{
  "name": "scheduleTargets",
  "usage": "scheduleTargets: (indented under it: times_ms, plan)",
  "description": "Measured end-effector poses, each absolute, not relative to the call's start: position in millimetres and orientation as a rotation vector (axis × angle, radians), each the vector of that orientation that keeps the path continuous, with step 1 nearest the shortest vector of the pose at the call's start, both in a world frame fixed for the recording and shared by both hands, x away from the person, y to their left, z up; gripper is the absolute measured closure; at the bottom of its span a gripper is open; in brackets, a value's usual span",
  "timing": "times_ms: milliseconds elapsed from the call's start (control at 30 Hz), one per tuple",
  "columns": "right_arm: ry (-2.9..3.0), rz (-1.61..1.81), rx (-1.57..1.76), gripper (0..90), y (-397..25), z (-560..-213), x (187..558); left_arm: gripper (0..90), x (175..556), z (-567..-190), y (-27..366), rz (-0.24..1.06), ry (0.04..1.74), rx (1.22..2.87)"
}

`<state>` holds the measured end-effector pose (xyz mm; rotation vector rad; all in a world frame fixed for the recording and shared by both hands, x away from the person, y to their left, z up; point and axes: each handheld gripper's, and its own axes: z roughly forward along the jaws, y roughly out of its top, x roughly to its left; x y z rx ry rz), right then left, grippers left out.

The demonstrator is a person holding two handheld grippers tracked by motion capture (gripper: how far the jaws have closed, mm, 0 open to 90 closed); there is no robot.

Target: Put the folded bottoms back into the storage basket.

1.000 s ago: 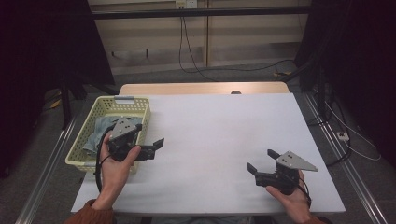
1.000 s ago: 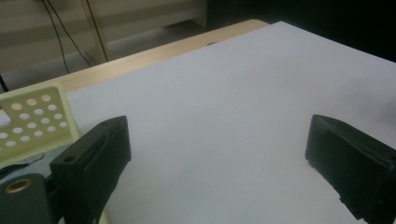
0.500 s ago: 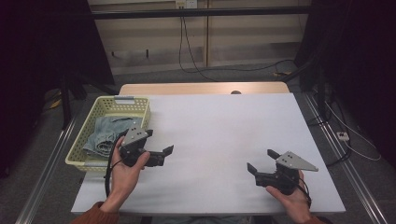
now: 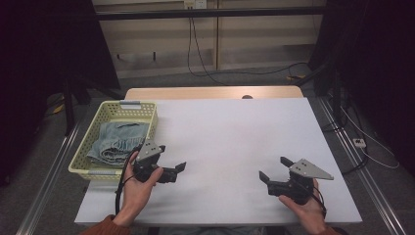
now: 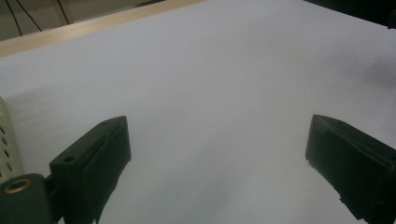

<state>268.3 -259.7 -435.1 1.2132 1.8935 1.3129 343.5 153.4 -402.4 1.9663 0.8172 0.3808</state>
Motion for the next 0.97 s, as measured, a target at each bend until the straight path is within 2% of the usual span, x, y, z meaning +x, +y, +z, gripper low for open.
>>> scheduleTargets:
  times_ms: [133,467,600,967]
  plan:
    - [1.897,1.309,1.211,8.9,-259.4,-435.2,268.5,6.8,340.6,-409.3,151.0,0.387,0.795,2.016]
    - [1.894,1.307,1.216,8.8,-259.9,-435.6,268.1,7.0,335.2,-423.0,157.1,0.352,0.829,1.982]
    - [1.891,1.307,1.221,8.8,-259.9,-435.7,268.5,6.5,329.0,-426.7,156.2,0.398,0.82,1.984]
    - [1.889,1.31,1.22,8.8,-260.9,-436.0,268.4,7.4,325.7,-432.1,157.4,0.424,0.862,1.947]
